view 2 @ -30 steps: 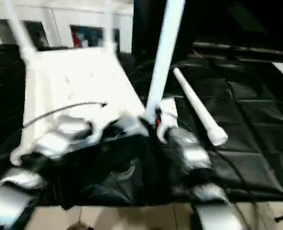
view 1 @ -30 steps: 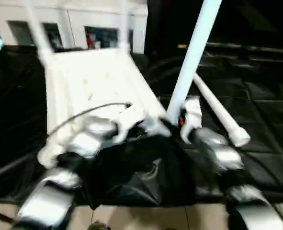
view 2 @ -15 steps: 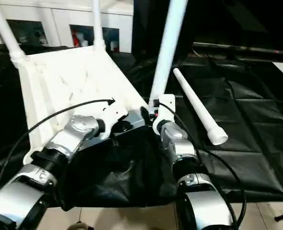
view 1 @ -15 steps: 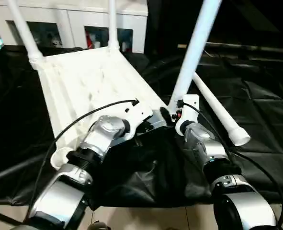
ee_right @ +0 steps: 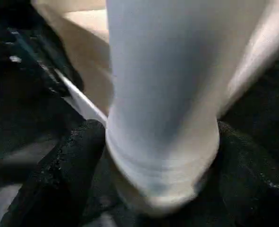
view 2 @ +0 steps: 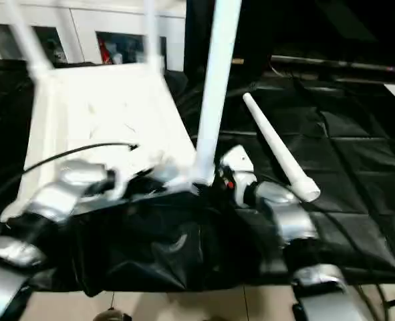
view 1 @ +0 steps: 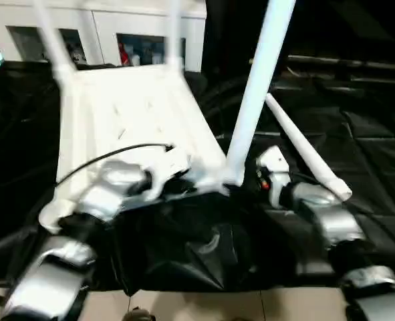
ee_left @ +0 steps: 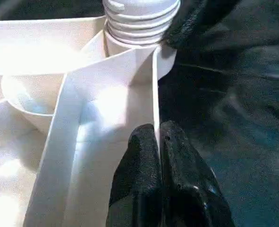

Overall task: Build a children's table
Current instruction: Rotate leg to tighten

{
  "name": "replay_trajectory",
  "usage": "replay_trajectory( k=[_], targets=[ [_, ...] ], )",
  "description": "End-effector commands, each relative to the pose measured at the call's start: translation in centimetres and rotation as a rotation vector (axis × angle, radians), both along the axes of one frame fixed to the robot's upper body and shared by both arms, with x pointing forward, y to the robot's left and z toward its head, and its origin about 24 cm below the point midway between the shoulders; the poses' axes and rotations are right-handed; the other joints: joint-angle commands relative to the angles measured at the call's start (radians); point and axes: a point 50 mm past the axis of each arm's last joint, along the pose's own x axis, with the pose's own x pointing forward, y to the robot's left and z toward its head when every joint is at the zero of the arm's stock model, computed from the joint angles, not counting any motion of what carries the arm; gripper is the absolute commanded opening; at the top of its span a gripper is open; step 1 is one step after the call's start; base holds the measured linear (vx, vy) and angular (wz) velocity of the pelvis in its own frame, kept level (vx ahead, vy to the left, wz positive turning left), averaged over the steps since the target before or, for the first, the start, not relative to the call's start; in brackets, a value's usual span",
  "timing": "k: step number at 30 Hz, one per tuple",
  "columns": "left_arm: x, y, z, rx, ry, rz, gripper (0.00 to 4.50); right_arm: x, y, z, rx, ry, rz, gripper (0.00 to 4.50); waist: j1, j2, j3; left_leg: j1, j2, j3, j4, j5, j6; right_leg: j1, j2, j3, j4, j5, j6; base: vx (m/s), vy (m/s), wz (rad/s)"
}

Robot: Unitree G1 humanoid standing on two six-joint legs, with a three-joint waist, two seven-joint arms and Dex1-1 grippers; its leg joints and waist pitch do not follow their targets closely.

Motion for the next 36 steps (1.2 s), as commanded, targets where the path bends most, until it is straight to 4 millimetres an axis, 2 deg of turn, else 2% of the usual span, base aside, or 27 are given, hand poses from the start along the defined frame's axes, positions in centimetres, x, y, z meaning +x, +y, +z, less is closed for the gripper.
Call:
replay_trajectory(
  k=[1,4,9,10,12,16,22,24,25,26,27,28,29,30,32,33,34,35,36],
  targets=[
    [-0.5,-1.3,0.7,-0.067,-0.009,-0.096,0.00,-0.2,0.1,0.5,0.010,-0.004,0.044,3.65,0.003,0.003,-0.061,0.005,0.033,-0.002,-0.057,-0.142,0.063,0.048,-0.082,0.053,-0.069,-0.041,-0.230,0.000,0.000,0.00],
    [-0.7,-0.9,0.7,-0.062,-0.002,-0.106,0.00,-0.5,0.1,0.7,0.020,0.007,0.085,3.65,0.010,-0.001,-0.060,0.004,0.032,-0.001,-0.057,-0.140,0.060,0.049,-0.084,0.053,-0.070,-0.048,-0.227,0.000,0.000,0.00],
    [-0.8,-0.6,0.6,-0.055,0.001,-0.106,0.00,-0.9,0.2,0.5,0.020,0.022,0.115,3.65,0.012,-0.003,-0.061,0.003,0.030,-0.002,-0.056,-0.123,0.057,0.051,-0.082,0.053,-0.067,-0.036,-0.221,0.000,0.000,0.00],
    [-0.9,-0.6,0.6,-0.055,0.003,-0.108,0.00,-1.1,0.3,0.4,0.018,0.029,0.126,3.39,0.013,-0.002,-0.062,0.003,0.030,-0.002,-0.055,-0.114,0.060,0.050,-0.082,0.053,-0.066,-0.025,-0.219,0.000,0.000,0.00],
    [-0.9,-0.5,0.6,-0.055,0.004,-0.108,0.00,-1.2,0.3,0.4,0.018,0.036,0.133,3.39,0.013,-0.002,-0.062,0.004,0.030,-0.001,-0.055,-0.116,0.059,0.049,-0.083,0.053,-0.066,-0.029,-0.219,0.000,0.000,0.00],
    [-1.0,-0.5,0.6,-0.057,0.005,-0.110,0.00,-1.2,0.4,0.5,0.035,0.046,0.129,2.91,0.014,-0.001,-0.062,0.004,0.030,-0.002,-0.056,-0.122,0.056,0.049,-0.083,0.053,-0.068,-0.047,-0.216,0.000,0.000,0.00],
    [-0.9,-0.5,0.5,-0.054,0.003,-0.098,0.00,-1.5,0.4,-0.2,0.022,0.084,0.097,2.76,0.014,-0.002,-0.063,0.003,0.029,-0.001,-0.054,-0.103,0.056,0.051,-0.082,0.053,-0.064,-0.013,-0.217,0.000,0.000,0.00],
    [-0.7,-0.6,0.4,-0.047,-0.004,-0.073,0.00,-1.3,0.4,-0.6,0.012,0.089,0.048,2.74,0.014,-0.003,-0.062,0.004,0.029,-0.001,-0.055,-0.110,0.053,0.049,-0.082,0.053,-0.066,-0.030,-0.214,0.000,0.000,0.00],
    [-0.1,-0.6,0.2,-0.028,-0.025,0.006,0.00,-0.9,0.4,-1.5,-0.018,0.103,-0.080,2.74,0.012,-0.002,-0.061,0.003,0.029,-0.002,-0.057,-0.118,0.047,0.048,-0.083,0.053,-0.068,-0.052,-0.210,0.000,0.000,0.00],
    [-0.1,-0.7,0.1,-0.027,-0.028,0.017,0.00,-0.8,0.4,-1.6,-0.021,0.106,-0.099,2.74,0.009,-0.002,-0.057,0.005,0.028,-0.002,-0.059,-0.143,0.031,0.045,-0.084,0.053,-0.075,-0.103,-0.202,0.000,0.000,0.00],
    [0.3,-1.0,0.1,-0.031,-0.039,0.062,0.00,-0.5,0.4,-2.3,-0.036,0.119,-0.192,2.74,0.008,-0.005,-0.055,0.007,0.028,-0.003,-0.061,-0.159,0.023,0.045,-0.085,0.053,-0.079,-0.140,-0.194,0.000,0.000,0.00],
    [0.5,-1.3,0.0,-0.032,-0.046,0.093,0.00,-0.2,0.5,-2.8,-0.026,0.147,-0.290,2.73,0.005,-0.004,-0.053,0.010,0.027,-0.004,-0.064,-0.198,0.003,0.043,-0.088,0.055,-0.088,-0.237,-0.172,0.000,0.000,0.00],
    [0.6,-1.5,0.0,-0.032,-0.048,0.105,0.00,-0.1,0.5,-3.1,-0.021,0.161,-0.335,2.73,0.005,-0.004,-0.053,0.010,0.027,-0.004,-0.064,-0.198,0.003,0.043,-0.088,0.055,-0.088,-0.237,-0.172,0.000,0.000,0.00],
    [0.9,-2.0,-0.1,-0.026,-0.054,0.131,0.00,0.3,0.6,-3.6,-0.030,0.181,-0.444,2.73,-0.002,-0.006,-0.053,0.010,0.028,-0.007,-0.067,-0.205,-0.011,0.041,-0.089,0.055,-0.091,-0.284,-0.155,0.000,0.000,0.00],
    [1.3,-2.8,-0.3,-0.016,-0.071,0.181,0.00,0.7,1.0,-4.4,-0.048,0.208,-0.574,2.72,-0.009,-0.002,-0.052,0.013,0.026,-0.008,-0.068,-0.226,-0.022,0.035,-0.087,0.055,-0.096,-0.315,-0.147,0.000,0.000,0.00],
    [1.3,-2.9,-0.3,-0.015,-0.072,0.183,0.00,0.7,1.0,-4.4,-0.049,0.209,-0.579,2.72,-0.010,-0.002,-0.053,0.014,0.027,-0.009,-0.067,-0.229,-0.026,0.036,-0.089,0.055,-0.096,-0.320,-0.145,0.000,0.000,0.00],
    [1.8,-4.1,-0.3,-0.015,-0.088,0.249,0.00,1.1,2.0,-4.8,-0.055,0.222,-0.671,2.72,-0.012,0.002,-0.054,0.014,0.027,-0.007,-0.067,-0.226,-0.026,0.031,-0.087,0.058,-0.095,-0.292,-0.150,0.000,0.000,0.00],
    [1.9,-4.3,-0.4,-0.016,-0.091,0.255,0.00,1.1,2.1,-4.8,-0.052,0.224,-0.677,2.72,-0.012,0.002,-0.054,0.014,0.027,-0.007,-0.067,-0.226,-0.026,0.031,-0.087,0.058,-0.095,-0.292,-0.150,0.000,0.000,0.00],
    [2.2,-5.6,-0.3,-0.028,-0.105,0.302,0.00,1.4,3.4,-4.9,-0.034,0.235,-0.714,2.72,-0.012,0.000,-0.055,0.011,0.027,-0.008,-0.067,-0.223,-0.030,0.035,-0.087,0.057,-0.093,-0.282,-0.150,0.000,0.000,0.00]
  ],
)
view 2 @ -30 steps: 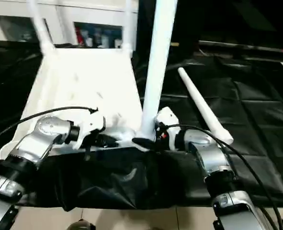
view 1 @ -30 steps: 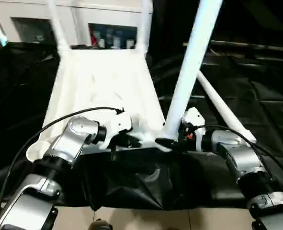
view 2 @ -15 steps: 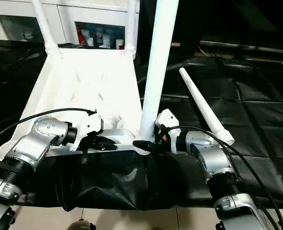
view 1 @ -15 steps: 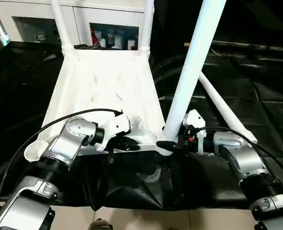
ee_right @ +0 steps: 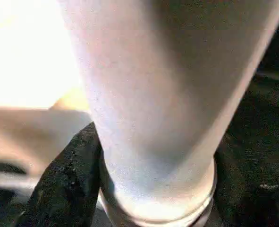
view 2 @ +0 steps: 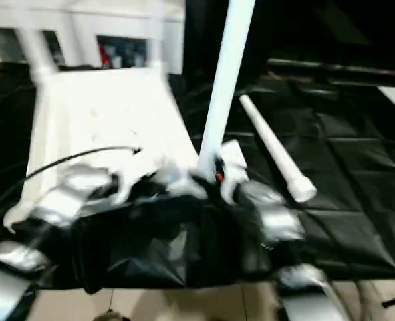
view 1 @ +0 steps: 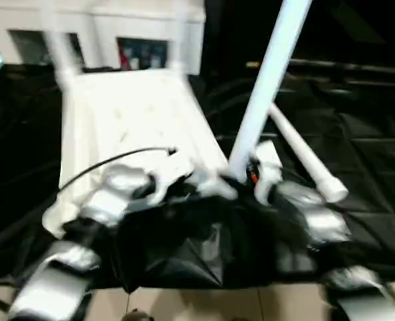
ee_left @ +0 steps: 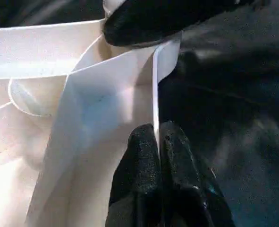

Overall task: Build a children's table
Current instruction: Rotate leg to tighten

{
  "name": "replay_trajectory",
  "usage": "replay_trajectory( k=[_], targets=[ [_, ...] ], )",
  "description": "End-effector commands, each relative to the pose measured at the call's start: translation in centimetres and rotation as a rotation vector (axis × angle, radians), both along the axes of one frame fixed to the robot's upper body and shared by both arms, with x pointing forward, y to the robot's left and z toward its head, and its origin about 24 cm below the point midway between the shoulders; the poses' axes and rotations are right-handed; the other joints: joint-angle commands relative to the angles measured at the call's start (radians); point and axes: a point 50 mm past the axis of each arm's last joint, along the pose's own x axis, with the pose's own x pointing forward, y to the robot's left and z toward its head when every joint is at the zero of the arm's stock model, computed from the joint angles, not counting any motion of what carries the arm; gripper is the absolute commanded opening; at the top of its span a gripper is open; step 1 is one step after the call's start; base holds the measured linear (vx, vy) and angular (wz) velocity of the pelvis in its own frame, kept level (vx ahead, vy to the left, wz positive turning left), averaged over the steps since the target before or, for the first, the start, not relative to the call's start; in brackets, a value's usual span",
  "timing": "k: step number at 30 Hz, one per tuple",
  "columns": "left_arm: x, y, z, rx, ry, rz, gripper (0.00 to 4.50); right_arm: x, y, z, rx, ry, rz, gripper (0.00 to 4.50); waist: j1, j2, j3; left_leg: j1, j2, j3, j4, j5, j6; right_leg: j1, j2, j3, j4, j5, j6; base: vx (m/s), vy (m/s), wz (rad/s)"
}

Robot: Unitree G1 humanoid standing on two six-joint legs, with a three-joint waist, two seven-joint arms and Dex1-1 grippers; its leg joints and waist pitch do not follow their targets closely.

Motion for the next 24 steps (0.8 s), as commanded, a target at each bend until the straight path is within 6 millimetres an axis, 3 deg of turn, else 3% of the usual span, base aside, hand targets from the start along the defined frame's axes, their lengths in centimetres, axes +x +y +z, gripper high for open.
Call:
replay_trajectory(
  k=[1,4,5,7,11,13,17,22,24],
  targets=[
    [0.4,-2.3,0.6,-0.055,-0.043,0.051,0.00,-1.5,0.7,-3.7,-0.050,0.174,-0.072,2.72,0.001,0.006,-0.054,0.010,0.027,-0.006,-0.065,-0.213,-0.024,0.030,-0.087,0.056,-0.095,-0.245,-0.156,0.000,0.000,0.00],
    [0.2,-4.1,0.7,-0.075,-0.059,0.041,0.00,-1.0,2.5,-3.1,-0.021,0.132,-0.070,2.72,0.002,0.005,-0.055,0.005,0.026,-0.006,-0.065,-0.199,-0.011,0.033,-0.084,0.056,-0.091,-0.197,-0.159,0.000,0.000,0.00],
    [0.2,-4.1,0.7,-0.075,-0.059,0.041,0.00,-1.0,2.5,-3.1,-0.021,0.132,-0.070,3.28,0.003,0.004,-0.057,0.004,0.025,-0.006,-0.064,-0.194,-0.008,0.034,-0.085,0.055,-0.089,-0.187,-0.161,0.000,0.000,0.00],
    [0.0,-4.1,0.7,-0.080,-0.059,0.021,0.00,-0.8,3.0,-2.7,-0.004,0.111,-0.049,3.42,0.004,0.005,-0.057,0.000,0.025,-0.006,-0.065,-0.180,0.001,0.037,-0.084,0.054,-0.086,-0.155,-0.161,0.000,0.000,0.00],
    [0.1,-3.4,0.6,-0.076,-0.058,0.016,0.00,-0.6,2.9,-2.3,-0.009,0.080,-0.022,3.86,0.003,0.005,-0.054,0.003,0.025,-0.005,-0.067,-0.207,0.004,0.035,-0.084,0.054,-0.091,-0.184,-0.160,0.000,0.000,0.00],
    [0.1,-2.6,0.6,-0.077,-0.054,0.001,0.00,-0.5,2.3,-1.7,0.000,0.035,0.037,3.86,0.003,0.000,-0.054,0.000,0.025,-0.006,-0.067,-0.215,0.009,0.037,-0.087,0.055,-0.094,-0.217,-0.149,0.000,0.000,0.00],
    [-0.3,-1.2,0.6,-0.082,-0.034,-0.058,0.00,-0.7,0.6,-0.8,-0.001,-0.021,0.178,3.86,0.007,0.003,-0.055,-0.004,0.025,-0.007,-0.066,-0.197,0.027,0.042,-0.086,0.054,-0.093,-0.200,-0.148,0.000,0.000,0.00],
    [-1.0,0.4,0.6,-0.081,0.005,-0.164,0.00,-1.7,-1.4,0.3,-0.047,-0.084,0.418,3.86,0.006,0.003,-0.057,-0.004,0.026,-0.004,-0.061,-0.158,0.050,0.043,-0.083,0.054,-0.085,-0.113,-0.178,0.000,0.000,0.00],
    [-1.5,1.5,0.8,-0.081,0.026,-0.245,0.00,-2.5,-2.7,1.0,-0.067,-0.091,0.554,3.86,0.010,0.002,-0.059,-0.004,0.028,-0.005,-0.059,-0.142,0.065,0.050,-0.081,0.054,-0.079,-0.061,-0.190,0.000,0.000,0.00]
  ],
)
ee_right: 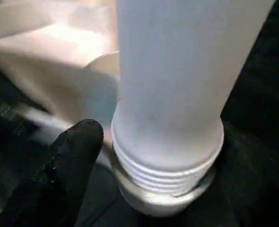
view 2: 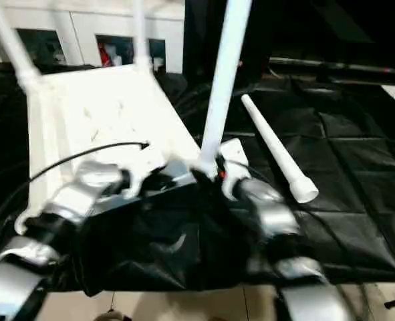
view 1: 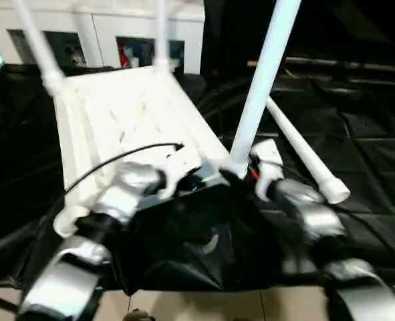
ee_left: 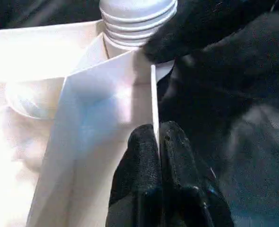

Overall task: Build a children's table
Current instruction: Rotate leg to tighten

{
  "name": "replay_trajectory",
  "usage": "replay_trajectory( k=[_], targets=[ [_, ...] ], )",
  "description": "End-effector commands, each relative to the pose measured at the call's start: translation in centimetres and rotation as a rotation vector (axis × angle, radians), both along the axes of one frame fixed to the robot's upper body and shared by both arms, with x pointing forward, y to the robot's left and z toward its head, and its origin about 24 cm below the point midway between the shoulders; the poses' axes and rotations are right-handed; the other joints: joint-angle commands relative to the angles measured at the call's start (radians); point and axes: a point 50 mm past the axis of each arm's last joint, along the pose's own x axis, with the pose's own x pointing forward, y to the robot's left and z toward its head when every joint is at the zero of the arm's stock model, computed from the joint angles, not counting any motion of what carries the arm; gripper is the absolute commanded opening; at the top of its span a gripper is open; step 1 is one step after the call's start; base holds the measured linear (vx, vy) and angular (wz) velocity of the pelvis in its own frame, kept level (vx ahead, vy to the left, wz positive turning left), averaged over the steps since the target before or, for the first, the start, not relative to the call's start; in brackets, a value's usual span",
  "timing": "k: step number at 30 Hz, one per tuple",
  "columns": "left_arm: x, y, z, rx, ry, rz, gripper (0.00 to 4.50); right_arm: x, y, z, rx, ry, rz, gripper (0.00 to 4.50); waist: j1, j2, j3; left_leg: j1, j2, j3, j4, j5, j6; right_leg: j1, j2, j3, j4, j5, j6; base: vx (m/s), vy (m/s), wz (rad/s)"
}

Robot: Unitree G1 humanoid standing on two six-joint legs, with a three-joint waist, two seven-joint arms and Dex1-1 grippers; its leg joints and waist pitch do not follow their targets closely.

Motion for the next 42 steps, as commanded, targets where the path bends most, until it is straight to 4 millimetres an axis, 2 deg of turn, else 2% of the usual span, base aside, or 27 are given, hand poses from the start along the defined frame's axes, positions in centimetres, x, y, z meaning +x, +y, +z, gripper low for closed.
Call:
replay_trajectory(
  k=[1,3,7,8,14,15,19,20,21,23,24,27,28,29,32,33,36,38,40,42],
  targets=[
    [-0.8,-0.4,0.2,-0.055,0.017,-0.118,0.00,-0.6,0.3,0.6,0.000,0.005,0.143,3.86,0.004,-0.003,-0.059,-0.001,0.029,-0.004,-0.055,-0.133,0.069,0.051,-0.082,0.054,-0.071,-0.037,-0.199,0.000,0.000,0.00],
    [-1.1,0.3,0.3,-0.036,0.034,-0.156,0.00,-0.9,-0.2,0.9,-0.013,0.020,0.190,3.86,0.003,-0.003,-0.058,0.000,0.028,-0.002,-0.054,-0.125,0.077,0.048,-0.080,0.053,-0.070,-0.018,-0.214,0.000,0.000,0.00],
    [-1.6,1.4,0.7,-0.043,0.075,-0.210,0.00,-1.3,-0.5,1.4,-0.010,0.027,0.251,3.86,0.009,0.000,-0.058,0.003,0.033,-0.001,-0.055,-0.122,0.072,0.048,-0.081,0.051,-0.066,-0.016,-0.234,0.000,0.000,0.00],
    [-1.6,1.5,0.8,-0.043,0.077,-0.214,0.00,-1.4,-0.5,1.5,-0.009,0.026,0.258,3.86,0.010,-0.003,-0.058,0.002,0.034,-0.001,-0.055,-0.122,0.070,0.048,-0.083,0.051,-0.065,-0.017,-0.236,0.000,0.000,0.00],
    [-1.7,2.1,0.9,-0.043,0.087,-0.228,0.00,-1.6,-0.3,1.6,0.013,0.041,0.293,3.86,0.017,-0.004,-0.057,0.004,0.032,-0.001,-0.055,-0.123,0.057,0.047,-0.084,0.052,-0.066,-0.036,-0.227,0.000,0.000,0.00],
    [-1.7,2.1,0.9,-0.043,0.088,-0.229,0.00,-1.7,-0.2,1.5,0.014,0.047,0.299,3.60,0.018,-0.004,-0.058,0.003,0.032,-0.001,-0.055,-0.120,0.056,0.048,-0.083,0.052,-0.066,-0.031,-0.228,0.000,0.000,0.00],
    [-1.7,2.0,0.8,-0.045,0.090,-0.231,0.00,-1.9,0.0,1.2,0.020,0.067,0.303,3.47,0.020,-0.004,-0.059,0.002,0.032,-0.001,-0.054,-0.106,0.059,0.049,-0.083,0.052,-0.063,-0.008,-0.225,0.000,0.000,0.00],
    [-1.7,2.0,0.8,-0.045,0.088,-0.230,0.00,-2.0,0.0,1.2,0.020,0.068,0.303,3.33,0.020,-0.001,-0.058,0.003,0.031,-0.001,-0.054,-0.111,0.058,0.048,-0.083,0.051,-0.065,-0.017,-0.226,0.000,0.000,0.00],
    [-1.7,1.9,0.8,-0.045,0.087,-0.230,0.00,-2.0,0.1,1.2,0.020,0.070,0.303,3.10,0.020,-0.003,-0.058,0.003,0.031,-0.001,-0.054,-0.114,0.055,0.049,-0.083,0.051,-0.065,-0.021,-0.225,0.000,0.000,0.00],
    [-1.7,1.9,0.8,-0.045,0.086,-0.229,0.00,-2.1,0.1,1.1,0.021,0.073,0.303,3.01,0.020,-0.003,-0.058,0.003,0.031,-0.002,-0.055,-0.114,0.052,0.050,-0.083,0.051,-0.065,-0.025,-0.223,0.000,0.000,0.00],
    [-1.4,1.8,0.8,-0.040,0.066,-0.203,0.00,-2.0,0.0,0.7,0.011,0.085,0.264,2.88,0.020,0.000,-0.059,0.003,0.031,-0.002,-0.054,-0.110,0.052,0.050,-0.082,0.052,-0.063,-0.016,-0.224,0.000,0.000,0.00],
    [-1.0,1.6,0.7,-0.034,0.045,-0.150,0.00,-1.7,-0.1,0.0,-0.009,0.097,0.173,2.78,0.017,-0.001,-0.058,0.002,0.030,-0.002,-0.054,-0.114,0.045,0.049,-0.083,0.052,-0.064,-0.017,-0.222,0.000,0.000,0.00],
    [-0.5,1.2,0.6,-0.038,0.023,-0.086,0.00,-1.0,-0.1,-0.7,-0.025,0.108,0.041,2.76,0.016,-0.002,-0.054,0.004,0.029,-0.003,-0.058,-0.143,0.031,0.047,-0.084,0.052,-0.072,-0.079,-0.212,0.000,0.000,0.00],
    [-0.5,1.2,0.6,-0.038,0.023,-0.086,0.00,-1.0,-0.1,-0.7,-0.025,0.108,0.041,2.76,0.016,-0.002,-0.054,0.004,0.029,-0.003,-0.058,-0.143,0.031,0.047,-0.084,0.052,-0.072,-0.079,-0.212,0.000,0.000,0.00],
    [0.4,-0.2,0.6,-0.057,-0.014,0.018,0.00,-0.1,0.2,-1.9,0.000,0.151,-0.192,2.74,0.006,-0.002,-0.049,0.009,0.028,-0.006,-0.064,-0.208,-0.010,0.041,-0.088,0.053,-0.087,-0.235,-0.183,0.000,0.000,0.00],
    [0.6,-0.6,0.5,-0.056,-0.019,0.042,0.00,0.0,0.4,-2.2,0.007,0.162,-0.240,2.74,0.004,-0.003,-0.049,0.010,0.027,-0.006,-0.064,-0.214,-0.014,0.041,-0.088,0.054,-0.088,-0.256,-0.176,0.000,0.000,0.00],
    [1.1,-3.4,-0.1,-0.056,-0.036,0.151,0.00,0.7,2.0,-3.5,0.042,0.234,-0.486,2.74,-0.002,-0.002,-0.051,0.007,0.028,-0.006,-0.064,-0.191,-0.012,0.040,-0.086,0.056,-0.086,-0.224,-0.171,0.000,0.000,0.00],
    [1.1,-4.0,-0.2,-0.058,-0.038,0.164,0.00,0.7,2.5,-3.6,0.052,0.248,-0.512,2.73,-0.001,0.001,-0.054,0.012,0.028,-0.006,-0.062,-0.187,-0.018,0.039,-0.087,0.056,-0.087,-0.215,-0.174,0.000,0.000,0.00],
    [0.9,-5.6,-0.4,-0.066,-0.035,0.161,0.00,0.8,4.1,-3.7,0.065,0.255,-0.533,2.73,-0.001,0.002,-0.056,0.006,0.028,-0.006,-0.062,-0.165,-0.006,0.042,-0.084,0.055,-0.079,-0.134,-0.183,0.000,0.000,0.00],
    [0.7,-6.1,-0.4,-0.070,-0.040,0.156,0.00,0.9,4.9,-3.6,0.063,0.245,-0.513,2.73,0.000,0.002,-0.057,0.006,0.026,-0.005,-0.061,-0.157,0.000,0.043,-0.084,0.055,-0.078,-0.112,-0.183,0.000,0.000,0.00]
  ],
)
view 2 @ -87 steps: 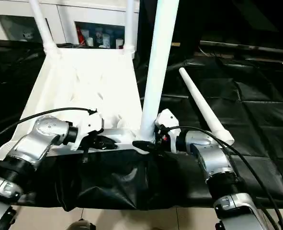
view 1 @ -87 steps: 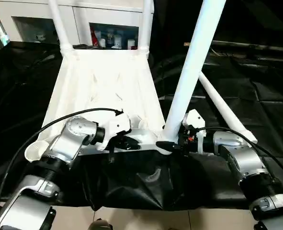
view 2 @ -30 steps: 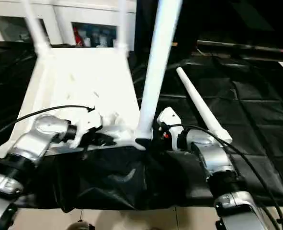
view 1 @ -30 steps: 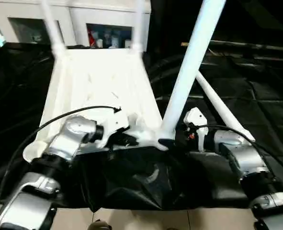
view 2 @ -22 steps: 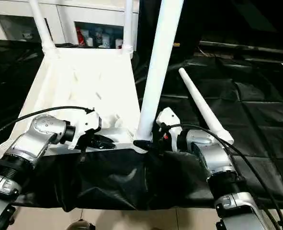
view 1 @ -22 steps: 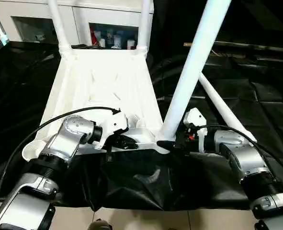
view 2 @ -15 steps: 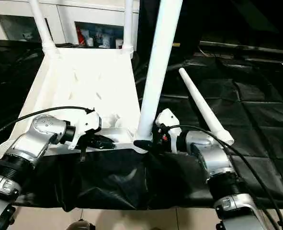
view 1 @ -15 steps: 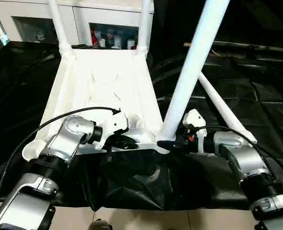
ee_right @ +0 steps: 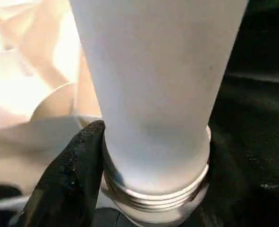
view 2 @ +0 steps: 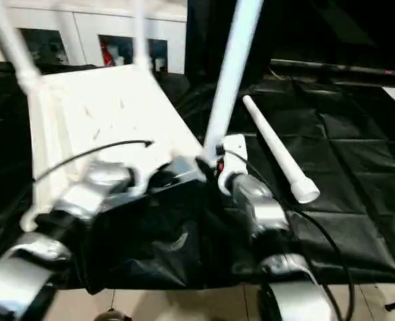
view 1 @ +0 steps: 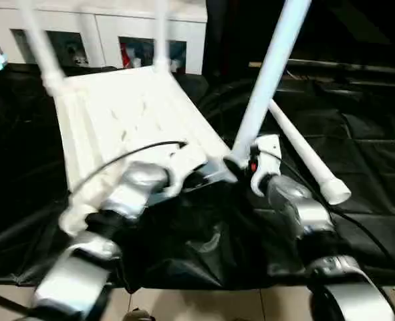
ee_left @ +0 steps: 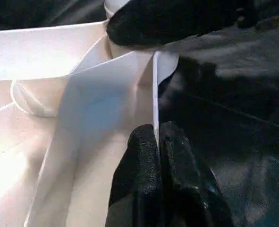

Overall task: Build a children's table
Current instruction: Rotate leg to tighten

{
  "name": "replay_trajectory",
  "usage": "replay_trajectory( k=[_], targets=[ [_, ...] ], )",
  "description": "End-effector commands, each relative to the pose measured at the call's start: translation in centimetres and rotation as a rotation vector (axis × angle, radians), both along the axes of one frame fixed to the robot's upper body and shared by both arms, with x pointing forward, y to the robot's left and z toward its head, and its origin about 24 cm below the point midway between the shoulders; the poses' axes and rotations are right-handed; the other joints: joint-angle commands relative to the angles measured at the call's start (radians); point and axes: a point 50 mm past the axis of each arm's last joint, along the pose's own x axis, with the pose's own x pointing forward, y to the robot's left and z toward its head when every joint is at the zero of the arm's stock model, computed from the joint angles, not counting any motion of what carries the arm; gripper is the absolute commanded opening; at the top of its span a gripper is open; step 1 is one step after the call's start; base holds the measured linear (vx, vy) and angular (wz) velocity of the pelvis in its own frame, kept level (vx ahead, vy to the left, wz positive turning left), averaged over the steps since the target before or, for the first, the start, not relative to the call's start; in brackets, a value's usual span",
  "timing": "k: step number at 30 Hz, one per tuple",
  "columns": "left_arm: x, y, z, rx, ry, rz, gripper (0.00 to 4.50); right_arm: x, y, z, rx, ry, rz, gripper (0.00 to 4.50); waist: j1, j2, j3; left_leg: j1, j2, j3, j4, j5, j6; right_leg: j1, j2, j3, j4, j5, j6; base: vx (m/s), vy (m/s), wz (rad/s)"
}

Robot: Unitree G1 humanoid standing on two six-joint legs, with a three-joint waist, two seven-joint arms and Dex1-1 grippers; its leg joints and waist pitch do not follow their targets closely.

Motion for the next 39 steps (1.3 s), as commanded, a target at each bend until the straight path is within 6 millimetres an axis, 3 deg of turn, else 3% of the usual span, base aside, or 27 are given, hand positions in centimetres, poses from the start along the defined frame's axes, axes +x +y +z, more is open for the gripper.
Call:
replay_trajectory(
  k=[1,3,5,9,12,14,16,20,21,22,28,37,39],
  targets=[
    [-0.6,-3.2,0.2,-0.079,-0.009,-0.055,0.00,-1.6,2.4,-2.8,-0.012,0.121,0.075,2.73,-0.001,0.002,-0.055,0.003,0.026,-0.005,-0.063,-0.161,0.005,0.040,-0.084,0.054,-0.081,-0.108,-0.183,0.000,0.000,0.00],
    [-0.7,-3.4,0.3,-0.081,-0.012,-0.062,0.00,-1.5,3.2,-2.2,-0.004,0.059,0.134,2.73,0.000,0.001,-0.053,0.002,0.025,-0.004,-0.063,-0.177,0.006,0.040,-0.085,0.054,-0.084,-0.134,-0.177,0.000,0.000,0.00],
    [-0.7,-3.2,0.3,-0.078,-0.013,-0.063,0.00,-1.4,3.2,-1.8,0.006,0.032,0.144,3.29,0.000,0.002,-0.054,0.002,0.026,-0.006,-0.064,-0.181,0.009,0.041,-0.086,0.055,-0.085,-0.147,-0.171,0.000,0.000,0.00],
    [-0.5,-2.3,0.3,-0.068,-0.022,-0.074,0.00,-1.0,2.6,-1.1,0.006,-0.015,0.169,3.65,-0.001,0.003,-0.053,0.002,0.027,-0.006,-0.065,-0.183,0.015,0.040,-0.084,0.055,-0.085,-0.141,-0.175,0.000,0.000,0.00],
    [-0.7,-1.0,0.4,-0.069,-0.013,-0.117,0.00,-1.0,1.2,-0.1,-0.019,-0.085,0.292,3.65,-0.001,0.001,-0.053,0.000,0.027,-0.005,-0.064,-0.185,0.023,0.043,-0.085,0.054,-0.086,-0.144,-0.175,0.000,0.000,0.00],
    [-0.9,-0.3,0.4,-0.075,0.009,-0.153,0.00,-1.4,0.3,0.2,-0.040,-0.106,0.390,3.65,0.003,-0.003,-0.056,-0.006,0.026,-0.005,-0.060,-0.151,0.047,0.050,-0.085,0.054,-0.080,-0.086,-0.177,0.000,0.000,0.00],
    [-1.0,-0.1,0.5,-0.073,0.010,-0.164,0.00,-1.6,0.0,0.3,-0.051,-0.113,0.428,3.65,0.002,-0.003,-0.055,-0.005,0.026,-0.004,-0.060,-0.134,0.057,0.048,-0.083,0.053,-0.078,-0.059,-0.189,0.000,0.000,0.00],
    [-1.9,1.7,0.8,-0.102,0.043,-0.282,0.00,-2.8,-2.5,1.0,-0.103,-0.121,0.625,3.65,0.005,-0.005,-0.056,-0.007,0.026,-0.003,-0.056,-0.121,0.079,0.051,-0.082,0.053,-0.074,-0.030,-0.203,0.000,0.000,0.00],
    [-2.0,2.0,0.9,-0.109,0.053,-0.300,0.00,-2.9,-3.1,1.3,-0.106,-0.125,0.650,3.65,0.004,-0.009,-0.054,-0.006,0.027,-0.002,-0.057,-0.126,0.082,0.049,-0.083,0.053,-0.077,-0.039,-0.201,0.000,0.000,0.00],
    [-2.1,2.2,1.0,-0.106,0.055,-0.312,0.00,-3.0,-3.4,1.5,-0.106,-0.126,0.659,3.65,0.004,-0.006,-0.053,-0.003,0.029,-0.002,-0.058,-0.138,0.080,0.046,-0.084,0.052,-0.078,-0.069,-0.206,0.000,0.000,0.00],
    [-3.1,3.1,1.4,-0.133,0.089,-0.413,0.00,-3.3,-4.3,2.3,-0.102,-0.127,0.721,3.65,0.007,-0.005,-0.054,-0.002,0.032,-0.003,-0.059,-0.138,0.071,0.045,-0.084,0.052,-0.076,-0.081,-0.214,0.000,0.000,0.00],
    [-3.7,3.7,1.2,-0.120,0.108,-0.432,0.00,-3.9,-3.8,1.8,-0.104,-0.095,0.790,3.65,0.010,-0.009,-0.053,-0.001,0.030,-0.002,-0.058,-0.120,0.069,0.044,-0.082,0.051,-0.073,-0.065,-0.212,0.000,0.000,0.00],
    [-3.7,3.7,1.1,-0.120,0.108,-0.431,0.00,-4.0,-3.7,1.8,-0.104,-0.093,0.792,3.40,0.010,-0.008,-0.053,-0.001,0.030,-0.001,-0.058,-0.122,0.068,0.045,-0.083,0.052,-0.074,-0.070,-0.210,0.000,0.000,0.00]
  ],
)
